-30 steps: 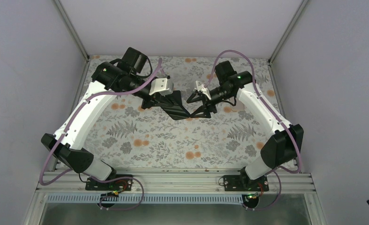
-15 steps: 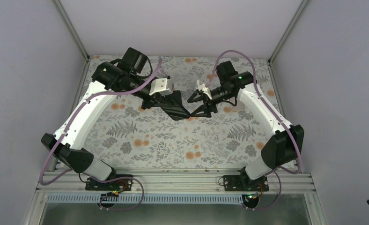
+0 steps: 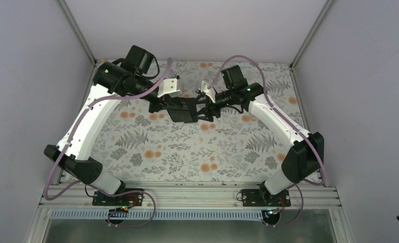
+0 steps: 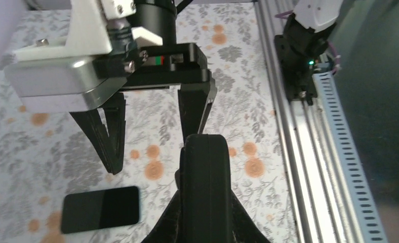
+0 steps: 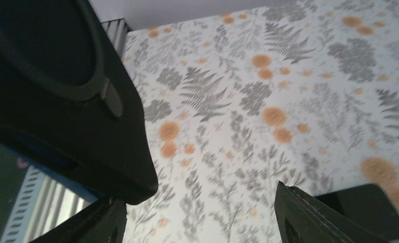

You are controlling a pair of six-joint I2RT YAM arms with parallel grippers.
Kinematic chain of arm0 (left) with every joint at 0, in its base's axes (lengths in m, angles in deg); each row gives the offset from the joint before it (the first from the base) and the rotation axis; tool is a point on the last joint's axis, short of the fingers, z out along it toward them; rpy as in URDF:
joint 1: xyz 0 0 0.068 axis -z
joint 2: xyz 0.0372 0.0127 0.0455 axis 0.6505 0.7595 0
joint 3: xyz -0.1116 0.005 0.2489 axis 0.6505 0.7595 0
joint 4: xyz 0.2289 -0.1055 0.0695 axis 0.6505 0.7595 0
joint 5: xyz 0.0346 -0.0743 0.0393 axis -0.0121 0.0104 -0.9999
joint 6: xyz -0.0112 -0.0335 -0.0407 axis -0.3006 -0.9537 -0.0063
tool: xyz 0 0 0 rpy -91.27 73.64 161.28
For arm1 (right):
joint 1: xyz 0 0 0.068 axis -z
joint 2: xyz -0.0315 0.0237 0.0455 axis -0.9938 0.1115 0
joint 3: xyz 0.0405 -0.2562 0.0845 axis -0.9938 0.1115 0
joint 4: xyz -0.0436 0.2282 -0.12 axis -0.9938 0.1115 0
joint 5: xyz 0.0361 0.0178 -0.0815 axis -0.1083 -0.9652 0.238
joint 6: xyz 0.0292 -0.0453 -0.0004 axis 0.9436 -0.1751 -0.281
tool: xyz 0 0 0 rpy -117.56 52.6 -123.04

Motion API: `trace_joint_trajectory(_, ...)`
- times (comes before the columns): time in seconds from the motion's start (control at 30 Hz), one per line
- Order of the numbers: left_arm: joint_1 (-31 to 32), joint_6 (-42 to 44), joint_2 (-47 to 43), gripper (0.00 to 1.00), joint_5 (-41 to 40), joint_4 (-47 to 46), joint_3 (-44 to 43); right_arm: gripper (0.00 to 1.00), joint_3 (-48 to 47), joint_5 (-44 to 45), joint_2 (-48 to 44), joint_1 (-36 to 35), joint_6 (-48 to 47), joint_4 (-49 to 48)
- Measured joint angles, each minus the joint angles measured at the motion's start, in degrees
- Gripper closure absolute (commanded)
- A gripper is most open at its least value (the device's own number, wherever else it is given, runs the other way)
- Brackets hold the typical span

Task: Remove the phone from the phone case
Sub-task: Remove the phone case from the phone.

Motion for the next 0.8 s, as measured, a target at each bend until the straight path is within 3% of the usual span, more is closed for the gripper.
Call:
trace_joint_trajectory(0.43, -1.0, 2.8, -3.8, 0.98, -1.4, -4.7, 1.3, 0.12, -3.4, 2.8, 3.4, -2.2, 8.2, -11.2)
trace_joint_trajectory(0.8, -3.7, 4.1, -2.5, 0.98, 6.4, -4.7, -0.3, 0.1, -2.5, 0.8, -0.8, -2.3, 8.2, -12.0)
